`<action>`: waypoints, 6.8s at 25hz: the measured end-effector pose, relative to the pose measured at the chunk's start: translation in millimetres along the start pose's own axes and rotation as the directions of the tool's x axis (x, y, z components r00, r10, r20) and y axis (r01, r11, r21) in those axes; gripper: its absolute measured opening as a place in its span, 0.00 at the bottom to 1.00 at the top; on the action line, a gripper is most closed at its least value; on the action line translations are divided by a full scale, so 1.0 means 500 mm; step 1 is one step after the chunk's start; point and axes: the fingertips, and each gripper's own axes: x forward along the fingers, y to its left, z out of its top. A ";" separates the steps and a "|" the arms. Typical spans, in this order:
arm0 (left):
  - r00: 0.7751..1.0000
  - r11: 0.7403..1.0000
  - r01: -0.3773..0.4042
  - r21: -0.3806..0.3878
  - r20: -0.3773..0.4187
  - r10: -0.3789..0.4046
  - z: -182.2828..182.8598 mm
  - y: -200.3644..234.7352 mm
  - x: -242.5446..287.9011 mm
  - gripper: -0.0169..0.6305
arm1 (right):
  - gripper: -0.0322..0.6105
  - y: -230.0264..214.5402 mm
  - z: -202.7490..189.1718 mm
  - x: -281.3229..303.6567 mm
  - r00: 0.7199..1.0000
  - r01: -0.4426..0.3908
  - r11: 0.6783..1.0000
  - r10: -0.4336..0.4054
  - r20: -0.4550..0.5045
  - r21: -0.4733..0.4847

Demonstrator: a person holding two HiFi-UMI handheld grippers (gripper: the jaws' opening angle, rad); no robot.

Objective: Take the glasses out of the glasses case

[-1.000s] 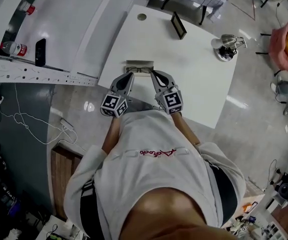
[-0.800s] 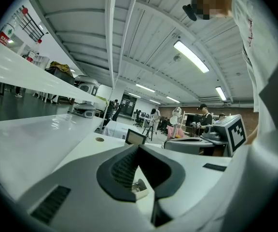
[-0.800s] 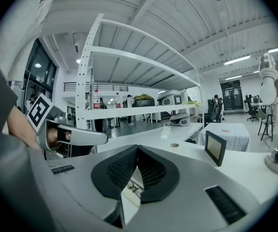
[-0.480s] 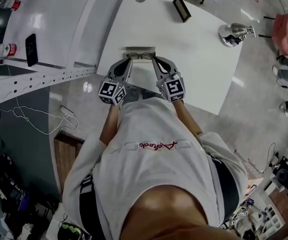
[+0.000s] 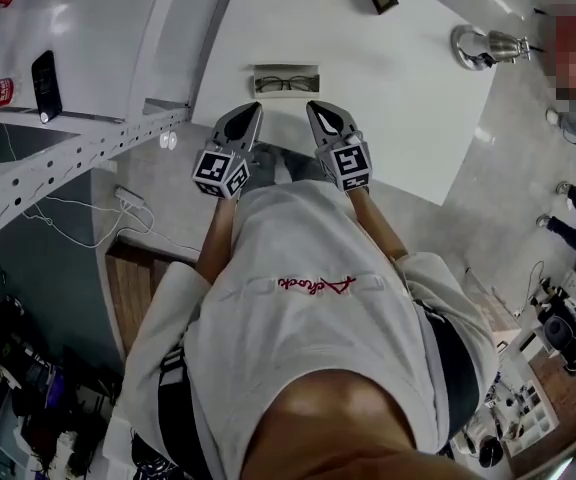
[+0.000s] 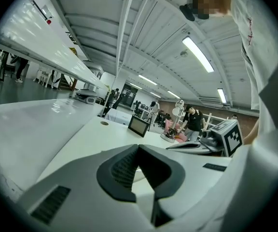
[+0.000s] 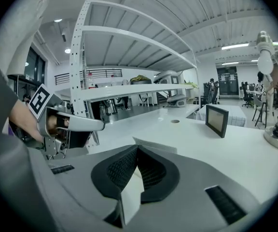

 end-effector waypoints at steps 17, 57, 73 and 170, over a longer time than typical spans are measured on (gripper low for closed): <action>1.000 0.999 -0.016 -0.039 0.014 0.016 -0.015 0.016 -0.056 0.03 | 0.08 0.011 -0.030 0.136 0.995 -0.033 0.999 0.029 -0.097 -0.042; 0.998 0.997 -0.048 -0.068 0.044 0.051 -0.016 0.040 -0.090 0.03 | 0.09 -0.025 -0.157 0.236 0.838 -0.325 0.558 -0.204 -0.506 -0.764; 0.999 0.998 -0.027 -0.048 0.043 0.029 -0.008 0.024 -0.073 0.03 | 0.08 -0.016 -0.069 0.213 0.904 -0.218 0.547 -0.200 -0.378 -0.808; 0.970 0.975 0.096 0.200 0.203 -0.137 -0.127 -0.355 -0.452 0.03 | 0.08 0.385 -0.010 -0.451 0.920 0.143 0.988 -0.152 0.362 0.052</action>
